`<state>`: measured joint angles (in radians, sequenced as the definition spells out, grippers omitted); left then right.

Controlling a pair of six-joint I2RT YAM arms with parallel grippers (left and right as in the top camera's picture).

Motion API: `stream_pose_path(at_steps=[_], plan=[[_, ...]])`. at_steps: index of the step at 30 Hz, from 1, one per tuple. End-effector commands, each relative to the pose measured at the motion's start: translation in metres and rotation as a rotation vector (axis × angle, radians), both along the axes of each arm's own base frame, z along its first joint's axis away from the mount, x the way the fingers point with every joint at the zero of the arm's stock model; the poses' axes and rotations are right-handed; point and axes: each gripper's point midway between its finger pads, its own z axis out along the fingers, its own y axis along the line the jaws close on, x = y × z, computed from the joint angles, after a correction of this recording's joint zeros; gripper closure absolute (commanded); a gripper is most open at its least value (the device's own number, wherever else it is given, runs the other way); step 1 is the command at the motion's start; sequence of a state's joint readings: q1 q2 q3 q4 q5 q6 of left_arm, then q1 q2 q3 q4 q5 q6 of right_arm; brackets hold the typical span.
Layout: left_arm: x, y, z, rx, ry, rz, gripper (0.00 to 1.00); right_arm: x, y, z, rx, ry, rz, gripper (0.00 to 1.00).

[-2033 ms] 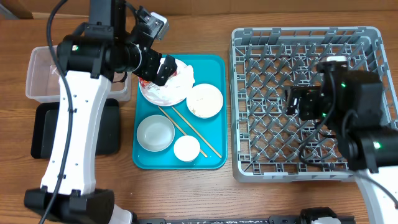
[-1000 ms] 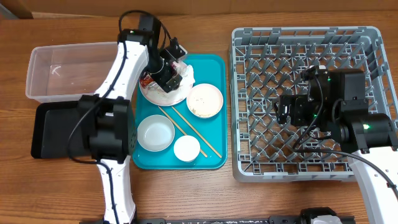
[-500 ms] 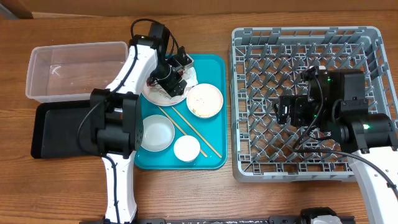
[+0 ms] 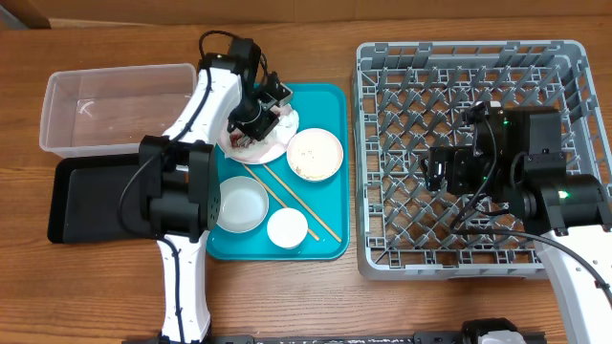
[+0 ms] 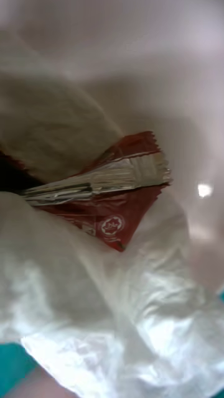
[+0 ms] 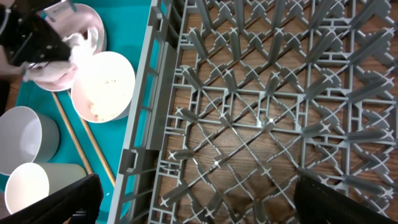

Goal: Sort waste into correct bins and load items into the dishwasher
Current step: 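Carry the wrapper and tissue left and drop into the clear bin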

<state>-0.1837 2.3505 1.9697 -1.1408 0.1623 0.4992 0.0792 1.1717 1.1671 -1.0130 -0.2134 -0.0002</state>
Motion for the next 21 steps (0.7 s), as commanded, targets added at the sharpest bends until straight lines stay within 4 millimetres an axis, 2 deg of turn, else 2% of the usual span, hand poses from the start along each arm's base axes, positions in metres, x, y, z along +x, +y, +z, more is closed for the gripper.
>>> stream_pose_path(at_steps=[1,3,4,5,6,9,10,11,13,16,19,21], plan=[[0.027,-0.006,0.064,-0.021,-0.088,0.116,0.96,0.002,0.001,0.012,0.008,-0.036,0.007,0.0],[0.031,-0.006,0.095,-0.031,-0.122,0.139,0.96,0.002,0.001,0.012,0.008,-0.036,0.007,0.0],[0.035,-0.003,0.119,-0.042,-0.155,0.163,0.96,0.002,0.001,0.012,0.008,-0.036,0.007,0.0],[0.037,-0.001,0.13,-0.048,-0.172,0.18,0.96,0.002,0.001,0.012,0.008,-0.037,0.007,0.0],[0.042,0.009,0.157,-0.069,-0.214,0.258,0.96,0.003,0.001,0.012,0.008,-0.04,0.007,0.0],[0.047,0.044,0.182,-0.104,-0.226,0.499,0.96,0.003,0.001,0.013,0.008,-0.041,0.007,0.0],[0.047,0.058,0.182,-0.113,-0.21,0.598,0.96,0.003,0.001,0.013,0.008,-0.04,0.007,0.0],[0.045,0.086,0.18,-0.124,-0.166,0.791,0.96,0.003,0.001,0.013,0.008,-0.04,0.007,0.0],[0.04,0.117,0.176,-0.132,-0.112,1.003,0.96,0.003,0.001,0.012,0.008,-0.04,0.007,0.0],[0.02,0.188,0.17,-0.077,-0.049,1.451,0.96,0.003,0.001,0.013,0.008,-0.041,0.007,0.0],[0.002,0.23,0.161,-0.004,-0.022,1.755,0.96,0.003,0.001,0.013,0.009,-0.04,0.007,0.0],[-0.009,0.243,0.148,0.024,0.029,1.955,0.95,0.003,0.001,0.013,0.009,-0.04,0.007,0.0]])
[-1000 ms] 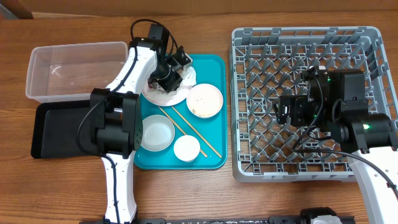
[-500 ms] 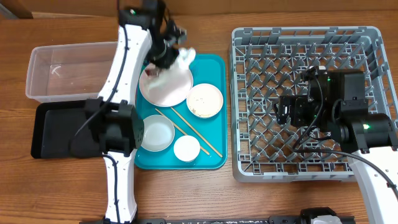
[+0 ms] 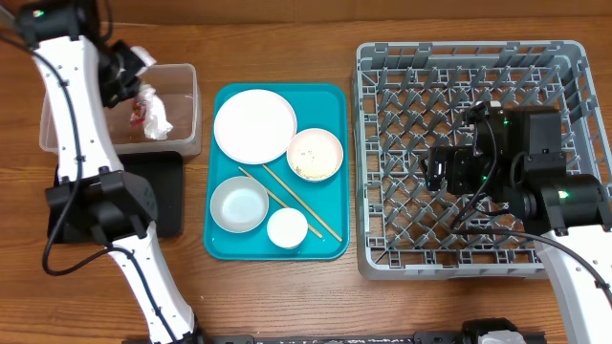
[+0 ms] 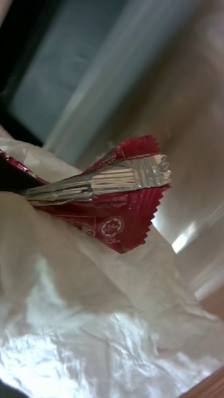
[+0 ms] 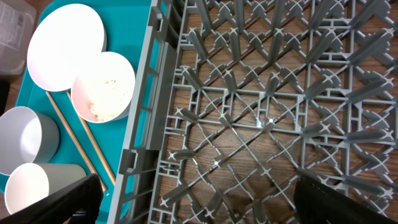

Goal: Sort waste into correct bins and load items into the dishwasher
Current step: 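Carry the wrapper and tissue left and drop into the clear bin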

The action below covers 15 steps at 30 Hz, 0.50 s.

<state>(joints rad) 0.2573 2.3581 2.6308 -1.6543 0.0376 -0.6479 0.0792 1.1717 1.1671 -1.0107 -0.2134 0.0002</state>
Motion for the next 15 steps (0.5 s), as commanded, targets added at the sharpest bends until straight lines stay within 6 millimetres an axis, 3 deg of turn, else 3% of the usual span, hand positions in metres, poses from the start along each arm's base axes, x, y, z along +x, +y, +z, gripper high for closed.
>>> stream_pose_path(at_steps=[1,3,7,10,11,12,13,14,15], plan=[[-0.016,0.017,-0.015,-0.005,0.069,0.408,0.93,0.003,0.001,0.012,0.009,-0.038,0.007,0.0],[-0.017,0.019,-0.028,-0.015,0.088,0.495,0.89,0.003,0.001,0.012,0.011,-0.036,0.004,0.0],[0.002,0.025,-0.052,-0.004,0.045,0.501,0.79,0.003,0.001,0.012,0.011,-0.036,0.004,0.0],[0.013,0.028,-0.057,-0.005,0.006,0.5,0.81,0.003,0.001,0.012,0.011,-0.036,0.004,0.0],[0.015,0.027,-0.056,-0.01,-0.003,0.499,0.74,0.003,0.001,0.012,0.011,-0.036,0.004,0.0],[0.019,0.024,-0.055,-0.03,-0.015,0.491,0.36,0.003,0.001,0.012,0.011,-0.036,0.004,0.0],[0.02,0.022,-0.054,-0.04,-0.019,0.465,0.23,0.003,0.001,0.012,0.011,-0.036,0.004,0.0],[0.024,0.023,-0.051,-0.031,-0.035,0.399,0.02,0.003,0.001,0.012,0.011,-0.036,0.004,0.0],[0.025,0.023,-0.049,-0.024,-0.04,0.378,0.0,0.003,0.001,0.012,0.011,-0.036,0.004,0.0]])
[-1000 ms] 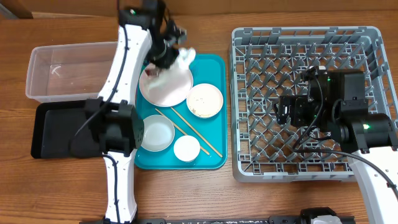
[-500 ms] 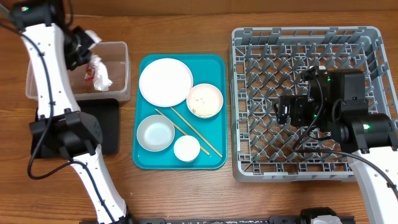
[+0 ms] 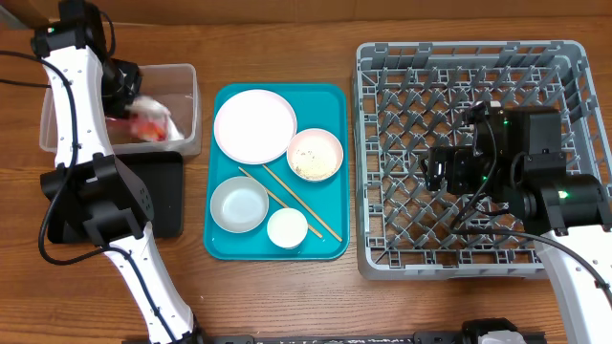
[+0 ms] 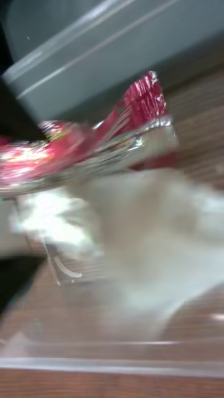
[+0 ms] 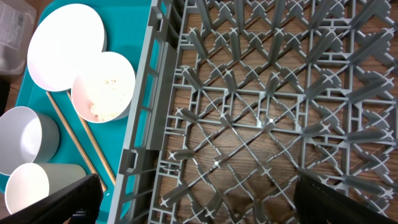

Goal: Sort waste into correct bins and load items into the dishwasher
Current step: 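Carry the wrapper and tissue left and drop into the clear bin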

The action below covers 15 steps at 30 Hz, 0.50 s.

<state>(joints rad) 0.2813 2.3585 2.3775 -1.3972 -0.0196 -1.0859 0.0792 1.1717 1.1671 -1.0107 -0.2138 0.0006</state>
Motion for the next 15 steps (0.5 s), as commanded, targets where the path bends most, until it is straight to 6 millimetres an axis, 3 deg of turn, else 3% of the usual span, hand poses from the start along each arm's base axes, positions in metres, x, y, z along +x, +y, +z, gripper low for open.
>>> stream_pose_path(at_steps=[1,4,6,9,11,15], plan=[[0.008,-0.003,0.016,0.023,-0.047,-0.12,0.0,0.003,0.001,0.012,0.01,-0.037,0.004,0.0],[0.015,-0.005,0.047,0.073,-0.103,-0.294,0.0,0.003,0.001,0.012,0.01,-0.037,0.004,0.0],[0.022,-0.019,0.077,0.085,-0.188,-0.535,0.0,0.003,0.001,0.012,0.01,-0.036,0.005,0.0],[0.019,-0.06,0.12,0.059,-0.324,-0.851,0.05,0.003,0.001,0.012,0.01,-0.037,0.005,0.0],[0.004,-0.081,0.135,0.047,-0.328,-0.959,0.07,0.002,0.002,0.012,0.016,-0.036,0.009,0.0],[-0.001,-0.126,0.157,0.015,-0.417,-1.119,0.11,0.002,0.004,0.013,0.025,-0.035,0.015,0.0]])
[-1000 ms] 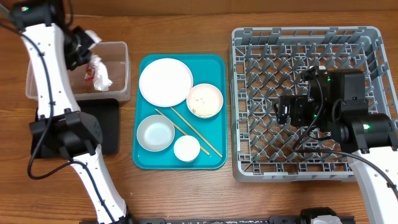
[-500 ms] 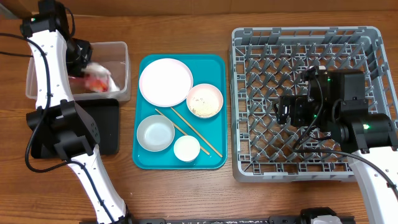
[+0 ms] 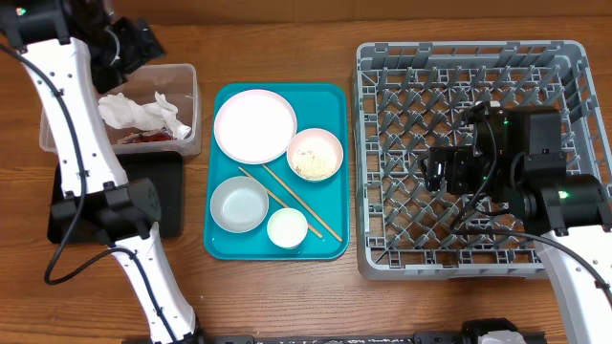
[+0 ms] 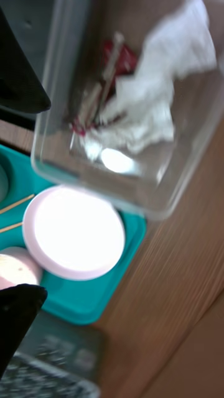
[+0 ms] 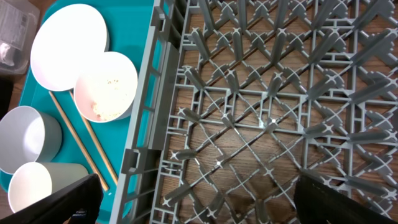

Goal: Sort waste into correct bins and load items into the dishwasher
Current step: 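Carry the wrapper and tissue left and drop into the clear bin, then move left gripper to the paper cup and grasp it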

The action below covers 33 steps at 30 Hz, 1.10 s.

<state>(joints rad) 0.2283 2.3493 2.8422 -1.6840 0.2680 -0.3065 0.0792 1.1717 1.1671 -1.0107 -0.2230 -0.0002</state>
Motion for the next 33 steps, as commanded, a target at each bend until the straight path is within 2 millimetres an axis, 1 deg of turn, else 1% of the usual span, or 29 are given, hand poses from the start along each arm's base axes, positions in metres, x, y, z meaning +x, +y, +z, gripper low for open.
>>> stream_pose_path(at_steps=[1,3,4,5,6,7,8,10,12,14,15,16,17,19,20,22,26,29,30,33], plan=[[-0.005,-0.063,0.04,-0.049,-0.141,-0.278,0.12,0.001,0.003,0.011,0.017,-0.027,0.009,0.0],[-0.014,-0.086,0.051,-0.038,-0.161,-0.342,0.12,-0.002,0.002,0.009,0.016,-0.011,0.009,0.0],[-0.017,-0.093,0.054,-0.029,-0.164,-0.365,0.11,-0.004,0.002,0.008,0.015,-0.005,0.009,0.0],[-0.028,-0.103,0.058,0.009,-0.151,-0.39,0.12,-0.005,0.002,0.008,0.015,-0.001,0.009,0.0],[-0.034,-0.106,0.059,0.034,-0.139,-0.394,0.12,-0.005,0.002,0.007,0.015,0.001,0.009,0.0],[-0.046,-0.112,0.058,0.066,-0.111,-0.406,0.12,-0.005,0.002,0.007,0.015,0.001,0.009,0.0],[-0.051,-0.115,0.058,0.073,-0.101,-0.41,0.12,-0.005,0.002,0.007,0.015,0.0,0.009,0.0],[-0.072,-0.131,0.051,0.066,-0.049,-0.454,0.12,-0.003,0.002,0.009,0.016,-0.009,0.009,0.0],[-0.091,-0.15,0.029,0.067,0.045,-0.519,0.12,0.0,0.003,0.011,0.017,-0.026,0.009,0.0],[-0.1,-0.159,0.005,0.092,0.132,-0.553,0.12,0.002,0.003,0.012,0.018,-0.036,0.009,0.0],[-0.107,-0.167,-0.015,0.1,0.197,-0.58,0.12,0.002,0.003,0.013,0.018,-0.037,0.009,0.0],[-0.112,-0.174,-0.03,0.097,0.242,-0.603,0.13,0.002,0.003,0.013,0.018,-0.036,0.009,0.0],[-0.117,-0.179,-0.041,0.1,0.275,-0.619,0.13,0.002,0.003,0.013,0.018,-0.036,0.009,0.0],[-0.128,-0.185,-0.058,0.106,0.334,-0.646,0.18,0.002,0.003,0.013,0.018,-0.036,0.009,0.0],[-0.132,-0.187,-0.062,0.11,0.358,-0.646,0.21,0.002,0.003,0.013,0.018,-0.036,0.009,0.0],[-0.141,-0.18,-0.065,0.141,0.415,-0.59,0.2,0.002,0.003,0.013,0.018,-0.036,0.009,0.0],[-0.153,-0.178,-0.064,0.14,0.446,-0.539,0.22,0.002,0.003,0.013,0.018,-0.036,0.009,0.0],[-0.164,-0.175,-0.071,0.165,0.474,-0.466,0.23,0.002,0.003,0.013,0.018,-0.036,0.009,0.0],[-0.167,-0.176,-0.077,0.175,0.47,-0.444,0.24,0.002,0.003,0.013,0.018,-0.036,0.009,0.0],[-0.169,-0.192,-0.108,0.18,0.433,-0.419,0.29,0.002,0.003,0.012,0.018,-0.036,0.009,0.0]])
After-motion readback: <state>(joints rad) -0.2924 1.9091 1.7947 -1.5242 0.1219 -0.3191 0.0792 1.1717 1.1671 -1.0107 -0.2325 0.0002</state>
